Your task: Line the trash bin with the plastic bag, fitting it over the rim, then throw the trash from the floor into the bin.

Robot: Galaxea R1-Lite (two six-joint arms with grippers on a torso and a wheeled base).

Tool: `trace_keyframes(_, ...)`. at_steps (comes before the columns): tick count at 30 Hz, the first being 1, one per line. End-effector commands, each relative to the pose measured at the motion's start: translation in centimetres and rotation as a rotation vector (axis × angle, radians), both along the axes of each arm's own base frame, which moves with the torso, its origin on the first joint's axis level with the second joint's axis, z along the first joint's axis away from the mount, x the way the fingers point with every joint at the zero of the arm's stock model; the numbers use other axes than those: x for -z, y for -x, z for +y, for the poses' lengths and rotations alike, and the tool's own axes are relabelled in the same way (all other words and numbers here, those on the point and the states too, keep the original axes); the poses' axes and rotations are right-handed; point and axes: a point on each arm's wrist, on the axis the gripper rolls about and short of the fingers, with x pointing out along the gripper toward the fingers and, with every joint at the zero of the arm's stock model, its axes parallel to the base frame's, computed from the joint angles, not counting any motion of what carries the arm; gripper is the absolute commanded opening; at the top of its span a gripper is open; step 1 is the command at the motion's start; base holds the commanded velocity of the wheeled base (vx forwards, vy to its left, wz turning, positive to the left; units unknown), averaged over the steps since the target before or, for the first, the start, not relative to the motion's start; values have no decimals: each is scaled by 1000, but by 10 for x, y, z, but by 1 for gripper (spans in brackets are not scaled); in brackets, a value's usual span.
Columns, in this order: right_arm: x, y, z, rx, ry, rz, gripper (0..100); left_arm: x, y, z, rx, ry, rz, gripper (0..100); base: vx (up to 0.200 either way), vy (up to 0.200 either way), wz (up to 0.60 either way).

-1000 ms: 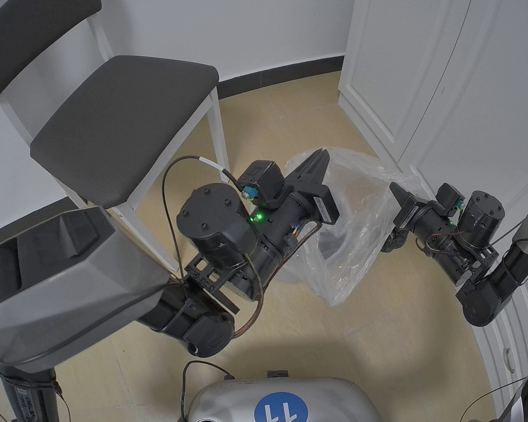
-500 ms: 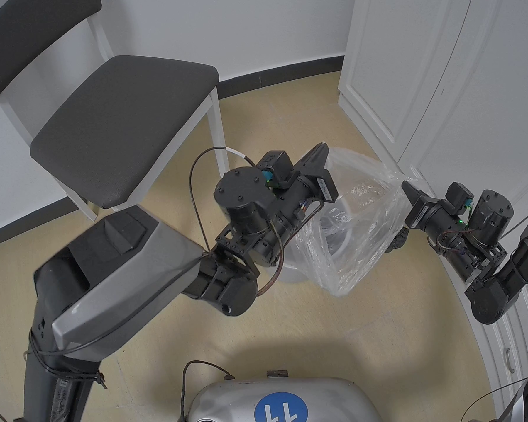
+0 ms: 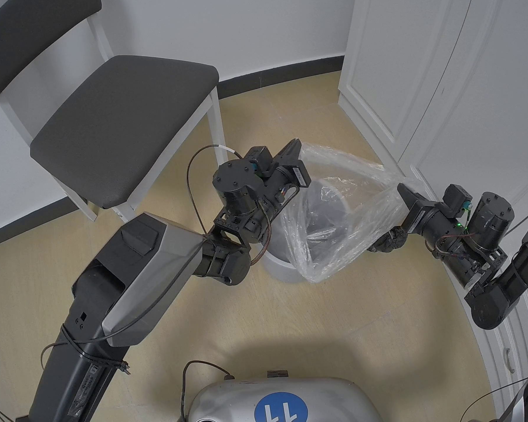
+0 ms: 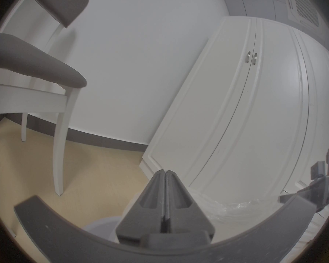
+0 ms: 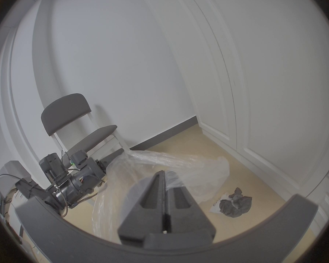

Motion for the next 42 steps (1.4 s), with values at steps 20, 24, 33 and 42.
trace_keyframes(20,50,-57,56,44,-187,71,0,-1,13,70,-113,-58,36,0,0,0,0)
trace_keyframes(24,58,-67,60,44,-214,75,0,-5,26,76,-132,-115,32,0,0,0,0)
trace_keyframes(33,47,-89,71,73,-300,-7,0,4,39,77,-137,-234,2,0,0,0,0)
trace_keyframes(42,55,-97,80,54,-302,-12,0,13,43,73,-123,-263,33,0,0,0,0)
